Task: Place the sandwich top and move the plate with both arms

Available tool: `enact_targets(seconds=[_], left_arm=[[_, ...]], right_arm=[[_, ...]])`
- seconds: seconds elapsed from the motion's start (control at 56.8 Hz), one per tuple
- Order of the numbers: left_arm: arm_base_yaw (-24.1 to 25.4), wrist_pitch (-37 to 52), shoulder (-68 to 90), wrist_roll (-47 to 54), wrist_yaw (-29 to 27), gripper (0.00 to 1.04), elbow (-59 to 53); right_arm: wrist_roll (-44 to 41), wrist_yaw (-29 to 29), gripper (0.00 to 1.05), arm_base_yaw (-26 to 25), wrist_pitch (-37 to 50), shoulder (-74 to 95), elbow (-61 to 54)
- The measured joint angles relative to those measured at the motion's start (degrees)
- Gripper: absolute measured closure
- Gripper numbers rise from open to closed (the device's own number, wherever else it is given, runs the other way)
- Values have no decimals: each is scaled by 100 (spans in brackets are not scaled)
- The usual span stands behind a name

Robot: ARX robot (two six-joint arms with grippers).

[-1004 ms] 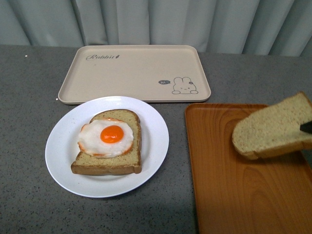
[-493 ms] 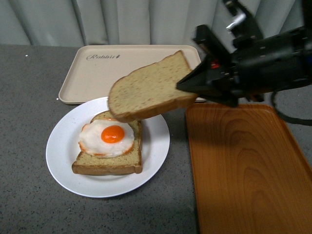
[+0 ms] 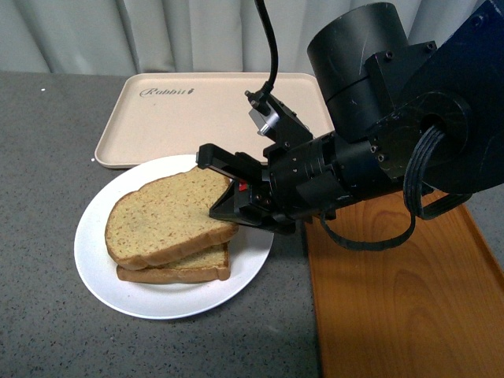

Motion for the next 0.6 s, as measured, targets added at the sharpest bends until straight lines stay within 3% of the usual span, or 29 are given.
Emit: enact_targets(seconds=[0.035, 0.387, 0.564, 0.599], left_arm=[[0, 0, 0, 0, 0, 6, 0], [0, 0, 0, 0, 0, 6, 0], [0, 0, 0, 0, 0, 6, 0], [0, 0, 0, 0, 0, 6, 0]], right_arm=[[-20, 4, 100, -13, -7, 11, 0], [-181, 358, 41, -387, -52, -304, -343], [-339, 815, 8, -778, 133, -1325, -1064], [-415, 970, 7, -839, 136, -1517, -1198]])
